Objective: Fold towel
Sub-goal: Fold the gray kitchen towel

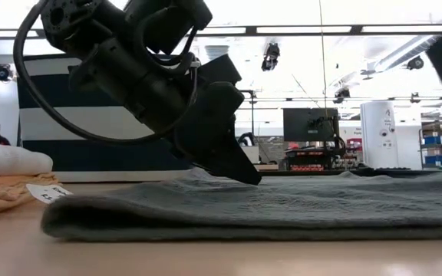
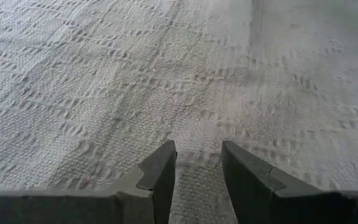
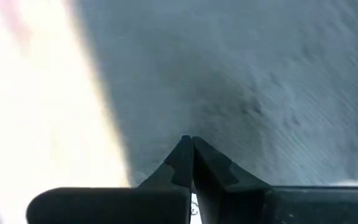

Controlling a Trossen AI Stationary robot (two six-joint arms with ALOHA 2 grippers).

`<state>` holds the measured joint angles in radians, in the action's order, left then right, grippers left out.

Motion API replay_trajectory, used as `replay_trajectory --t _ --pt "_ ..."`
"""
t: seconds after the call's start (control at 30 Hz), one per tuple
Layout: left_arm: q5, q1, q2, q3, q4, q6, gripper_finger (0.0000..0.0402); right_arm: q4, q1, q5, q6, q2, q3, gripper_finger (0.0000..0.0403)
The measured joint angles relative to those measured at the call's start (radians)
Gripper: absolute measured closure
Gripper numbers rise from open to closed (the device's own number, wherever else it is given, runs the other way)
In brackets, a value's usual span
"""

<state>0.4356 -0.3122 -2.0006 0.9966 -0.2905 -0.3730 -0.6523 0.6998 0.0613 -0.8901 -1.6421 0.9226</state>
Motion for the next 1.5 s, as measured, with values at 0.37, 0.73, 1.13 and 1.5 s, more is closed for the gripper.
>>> replay_trajectory --t 0.37,0.73,1.13,1.5 --pt "0.0 0.002 0.0 0.0 -0.008 0.001 0.029 0.23 0.021 0.046 0.096 -0.027 0.0 0.0403" --pt "-0.062 -0.058 -0.007 0.057 -0.273 0.197 0.0271 0.037 0.164 0.028 -0.148 -0.002 0.093 0.0403" --pt "-0.004 -0.054 -0.013 0.054 -0.168 0.215 0.0282 -0.083 0.188 -0.127 -0.146 -0.107 0.164 0.0343" --pt "0.0 -0.054 -0.013 0.054 -0.154 0.2 0.0274 -0.09 0.202 -0.162 -0.122 -0.126 0.166 0.0272"
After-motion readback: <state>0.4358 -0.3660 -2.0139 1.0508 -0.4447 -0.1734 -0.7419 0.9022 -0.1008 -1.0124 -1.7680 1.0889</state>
